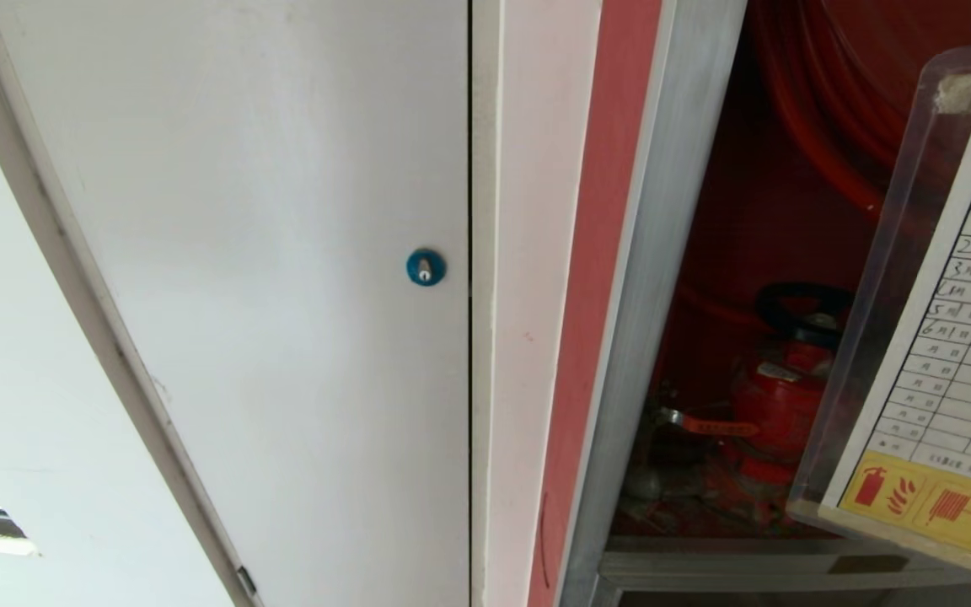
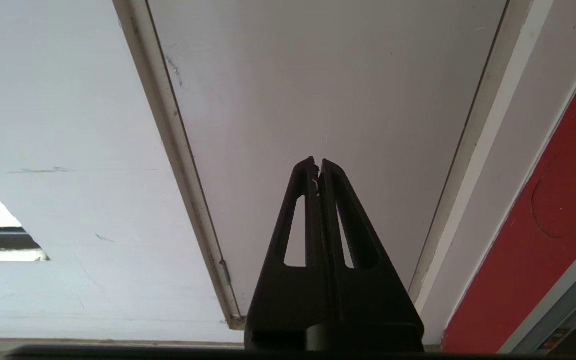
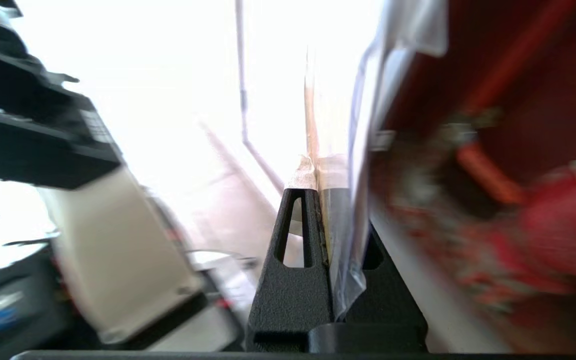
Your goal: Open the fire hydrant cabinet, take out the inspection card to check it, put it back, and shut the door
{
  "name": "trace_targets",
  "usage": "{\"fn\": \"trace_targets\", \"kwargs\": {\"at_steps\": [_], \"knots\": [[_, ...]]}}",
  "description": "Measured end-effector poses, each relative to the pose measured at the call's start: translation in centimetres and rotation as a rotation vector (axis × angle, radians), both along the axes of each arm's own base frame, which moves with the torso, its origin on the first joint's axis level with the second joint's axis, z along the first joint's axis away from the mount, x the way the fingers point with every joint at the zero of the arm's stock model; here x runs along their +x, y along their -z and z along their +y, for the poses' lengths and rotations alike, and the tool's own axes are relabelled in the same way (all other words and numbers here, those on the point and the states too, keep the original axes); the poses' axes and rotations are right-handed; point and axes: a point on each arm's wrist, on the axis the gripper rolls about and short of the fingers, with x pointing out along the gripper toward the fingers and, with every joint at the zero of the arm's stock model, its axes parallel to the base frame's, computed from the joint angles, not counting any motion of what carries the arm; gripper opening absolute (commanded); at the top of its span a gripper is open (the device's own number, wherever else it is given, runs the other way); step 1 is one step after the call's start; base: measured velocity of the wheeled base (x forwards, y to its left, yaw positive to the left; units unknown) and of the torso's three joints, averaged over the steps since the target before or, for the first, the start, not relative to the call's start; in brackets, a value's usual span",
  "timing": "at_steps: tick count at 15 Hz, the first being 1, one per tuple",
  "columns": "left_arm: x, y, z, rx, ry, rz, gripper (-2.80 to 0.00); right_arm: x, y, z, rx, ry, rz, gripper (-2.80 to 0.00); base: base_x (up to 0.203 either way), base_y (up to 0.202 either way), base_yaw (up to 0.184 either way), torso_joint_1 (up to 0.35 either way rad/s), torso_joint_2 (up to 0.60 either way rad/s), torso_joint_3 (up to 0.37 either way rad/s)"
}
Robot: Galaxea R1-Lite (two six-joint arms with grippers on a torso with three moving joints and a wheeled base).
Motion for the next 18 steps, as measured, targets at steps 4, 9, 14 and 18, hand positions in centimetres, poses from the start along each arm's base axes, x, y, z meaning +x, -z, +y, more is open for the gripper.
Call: {"fn": "trace_targets", "kwargs": {"at_steps": [4,9,14,18], "knots": [[0.0,0.0,0.0,0.0,0.0,0.0,-2.8,2.2,1.6,1.3,0.035,-0.194,0.144,-2.8,0.0,0.0,0.0,0.0,0.0,0.0],[0.0,0.0,0.0,0.0,0.0,0.0,-2.8,5.7,2.2,3.1,0.148,-0.347,0.164,-2.8,0.0,0.0,0.0,0.0,0.0,0.0],[0.0,0.0,0.0,0.0,0.0,0.0,-2.8,7.5,1.1,5.9,0.24,-0.49,0.16,-2.8,0.0,0.0,0.0,0.0,0.0,0.0],[0.0,0.0,0.0,0.0,0.0,0.0,-2.8,9.0,1.9,8.4,0.226,-0.57,0.207,-2.8,0.0,0.0,0.0,0.0,0.0,0.0]]}}
